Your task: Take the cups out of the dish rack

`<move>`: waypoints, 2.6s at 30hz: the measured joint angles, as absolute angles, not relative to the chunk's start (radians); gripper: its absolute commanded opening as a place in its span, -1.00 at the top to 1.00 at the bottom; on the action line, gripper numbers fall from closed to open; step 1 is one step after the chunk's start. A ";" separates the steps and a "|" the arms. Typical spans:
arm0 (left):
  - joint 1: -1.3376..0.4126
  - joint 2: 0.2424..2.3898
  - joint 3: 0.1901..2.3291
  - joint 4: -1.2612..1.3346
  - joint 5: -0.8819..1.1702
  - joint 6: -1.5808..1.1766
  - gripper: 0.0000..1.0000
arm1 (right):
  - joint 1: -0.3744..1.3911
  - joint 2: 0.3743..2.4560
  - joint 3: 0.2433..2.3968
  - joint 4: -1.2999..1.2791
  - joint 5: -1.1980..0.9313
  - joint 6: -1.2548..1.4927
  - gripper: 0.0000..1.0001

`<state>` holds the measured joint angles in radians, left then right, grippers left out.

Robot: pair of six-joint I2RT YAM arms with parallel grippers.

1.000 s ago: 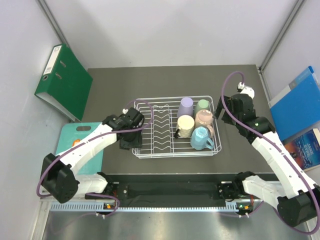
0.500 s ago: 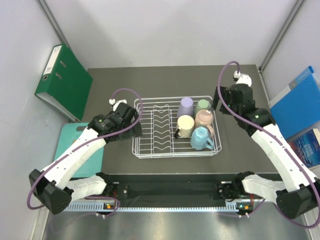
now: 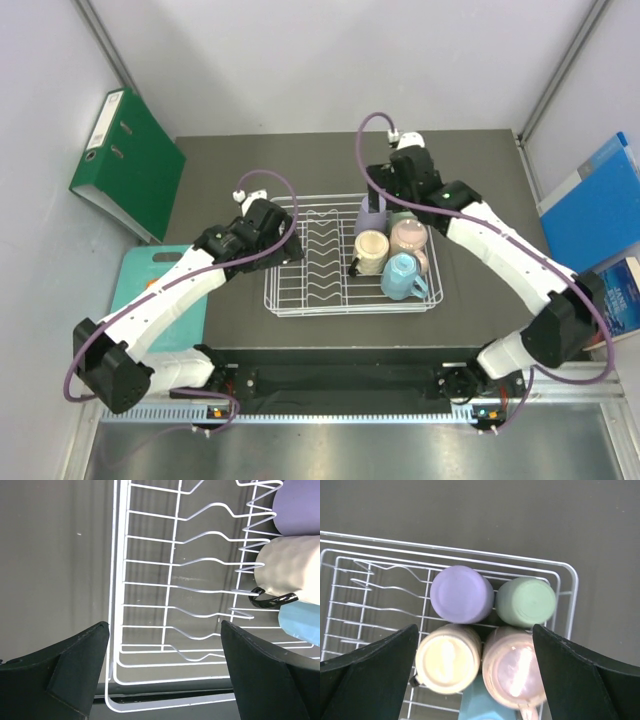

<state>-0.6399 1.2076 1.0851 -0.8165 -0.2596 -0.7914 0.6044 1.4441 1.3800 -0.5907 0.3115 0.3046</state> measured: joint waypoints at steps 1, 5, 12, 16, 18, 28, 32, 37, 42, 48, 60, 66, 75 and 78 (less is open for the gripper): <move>-0.643 1.208 1.080 -0.810 -0.259 -0.796 -0.95 | 0.610 1.471 1.390 -0.591 0.311 0.301 -0.92; -0.650 1.207 1.077 -0.794 -0.262 -0.803 -0.95 | 0.614 1.554 1.413 -0.590 0.313 0.295 -0.92; -0.657 1.206 1.069 -0.779 -0.287 -0.797 -0.96 | 0.618 1.643 1.456 -0.586 0.311 0.289 -0.91; -0.657 1.206 1.056 -0.778 -0.289 -0.793 -0.96 | 0.626 1.692 1.483 -0.572 0.308 0.290 -0.91; -0.657 1.206 1.049 -0.778 -0.289 -0.791 -0.96 | 0.628 1.718 1.497 -0.567 0.306 0.290 -0.90; -0.657 1.207 1.047 -0.777 -0.286 -0.756 -0.96 | 0.631 1.828 1.579 -0.572 0.294 0.295 -0.72; -0.657 1.207 1.047 -0.777 -0.286 -0.748 -0.96 | 0.631 1.834 1.580 -0.588 0.294 0.309 -0.72; -0.657 1.207 1.047 -0.775 -0.284 -0.745 -0.96 | 0.631 1.834 1.576 -0.591 0.299 0.326 -0.64; -0.657 1.214 1.045 -0.763 -0.278 -0.744 -0.96 | 0.631 1.829 1.548 -0.593 0.307 0.343 -0.56; -0.657 1.234 1.045 -0.760 -0.277 -0.738 -0.96 | 0.632 1.815 1.501 -0.595 0.314 0.358 0.07; -0.657 1.240 1.044 -0.756 -0.274 -0.736 -0.95 | 0.633 1.785 1.526 -0.629 0.324 0.355 1.00; -0.657 1.256 1.046 -0.754 -0.279 -0.732 -0.95 | 0.651 1.764 1.640 -0.696 0.332 0.341 1.00; -0.657 1.291 1.121 -0.747 -0.311 -0.723 -0.96 | 0.672 1.583 1.728 -0.731 0.325 0.352 1.00; -0.657 1.303 1.159 -0.730 -0.327 -0.717 -0.96 | 0.663 1.515 1.728 -0.728 0.310 0.363 1.00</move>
